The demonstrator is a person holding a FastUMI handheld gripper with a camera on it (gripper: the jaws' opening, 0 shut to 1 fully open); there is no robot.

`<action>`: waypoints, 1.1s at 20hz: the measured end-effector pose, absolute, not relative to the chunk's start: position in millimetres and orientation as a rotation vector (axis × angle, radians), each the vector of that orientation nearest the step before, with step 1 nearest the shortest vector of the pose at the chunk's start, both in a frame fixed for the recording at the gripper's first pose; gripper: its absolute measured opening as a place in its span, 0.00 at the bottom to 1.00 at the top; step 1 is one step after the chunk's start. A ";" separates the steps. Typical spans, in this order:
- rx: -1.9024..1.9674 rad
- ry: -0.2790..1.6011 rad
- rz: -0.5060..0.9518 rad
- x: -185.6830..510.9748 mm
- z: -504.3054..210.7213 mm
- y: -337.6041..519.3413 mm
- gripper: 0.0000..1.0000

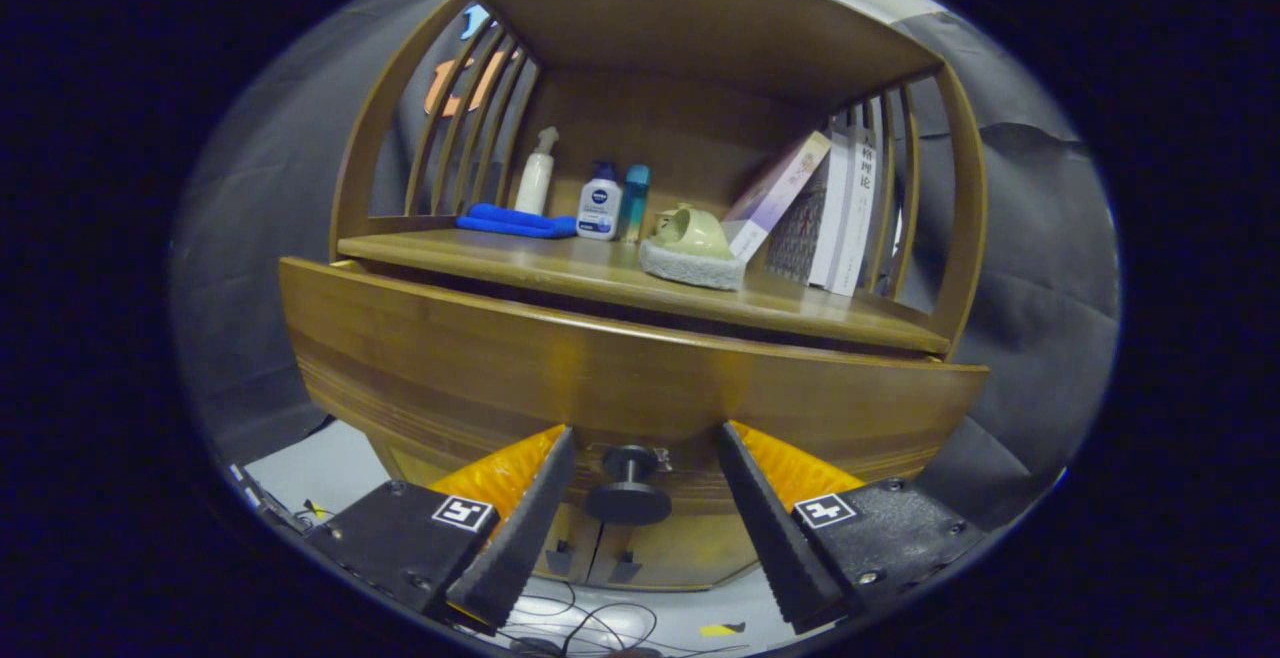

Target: Pull open the drawer, take out the items inside it, and place them on the countertop above the cabinet.

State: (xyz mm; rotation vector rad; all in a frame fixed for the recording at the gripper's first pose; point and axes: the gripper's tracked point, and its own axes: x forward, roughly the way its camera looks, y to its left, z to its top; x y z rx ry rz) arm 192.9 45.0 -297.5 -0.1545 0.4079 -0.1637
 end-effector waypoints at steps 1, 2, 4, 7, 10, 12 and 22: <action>-0.147 0.411 -0.165 201.2 -297.4 44.7 0.95; -0.142 0.413 -0.167 205.4 -297.5 43.5 0.95; -0.144 0.419 -0.173 214.1 -299.3 41.9 0.95; -0.148 0.424 -0.179 229.2 -300.7 40.3 0.95; -0.163 0.408 -0.201 234.5 -302.3 39.7 0.94; -0.173 0.397 -0.209 236.4 -302.9 40.3 0.95; -0.125 0.560 0.036 209.5 -316.4 54.0 0.95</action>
